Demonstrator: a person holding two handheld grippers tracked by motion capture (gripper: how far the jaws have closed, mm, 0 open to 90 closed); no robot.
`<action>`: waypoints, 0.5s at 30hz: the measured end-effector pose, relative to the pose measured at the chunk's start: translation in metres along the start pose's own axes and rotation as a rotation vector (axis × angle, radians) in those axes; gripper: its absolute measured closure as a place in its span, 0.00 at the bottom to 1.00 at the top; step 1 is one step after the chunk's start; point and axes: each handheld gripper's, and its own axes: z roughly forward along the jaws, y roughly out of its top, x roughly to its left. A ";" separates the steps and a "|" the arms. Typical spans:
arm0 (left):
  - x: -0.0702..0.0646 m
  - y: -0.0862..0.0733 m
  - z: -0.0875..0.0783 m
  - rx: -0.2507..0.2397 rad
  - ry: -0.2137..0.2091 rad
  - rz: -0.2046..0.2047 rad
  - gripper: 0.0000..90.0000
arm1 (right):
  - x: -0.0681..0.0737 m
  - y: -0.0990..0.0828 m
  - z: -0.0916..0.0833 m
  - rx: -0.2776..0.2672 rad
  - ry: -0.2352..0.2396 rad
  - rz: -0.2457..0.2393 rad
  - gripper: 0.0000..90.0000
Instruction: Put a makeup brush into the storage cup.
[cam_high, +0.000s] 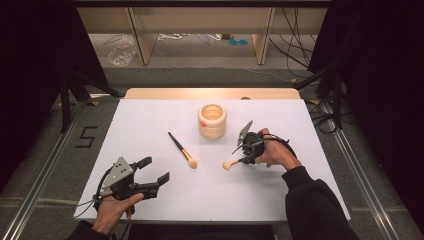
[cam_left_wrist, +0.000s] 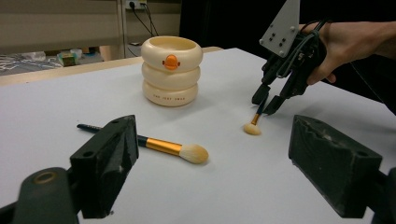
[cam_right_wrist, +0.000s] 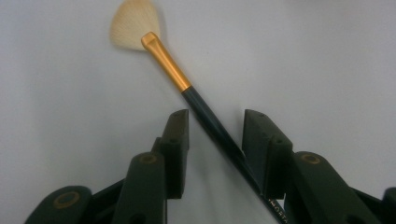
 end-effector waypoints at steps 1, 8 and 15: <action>0.000 0.000 0.000 0.000 0.000 0.000 0.17 | 0.000 0.000 0.000 0.002 0.006 0.004 0.71; 0.000 0.000 0.000 0.000 0.001 -0.001 0.17 | 0.001 0.006 -0.001 0.042 0.023 0.005 0.75; 0.000 0.000 0.000 -0.001 -0.002 0.000 0.17 | -0.001 0.010 0.000 0.096 0.021 -0.021 0.80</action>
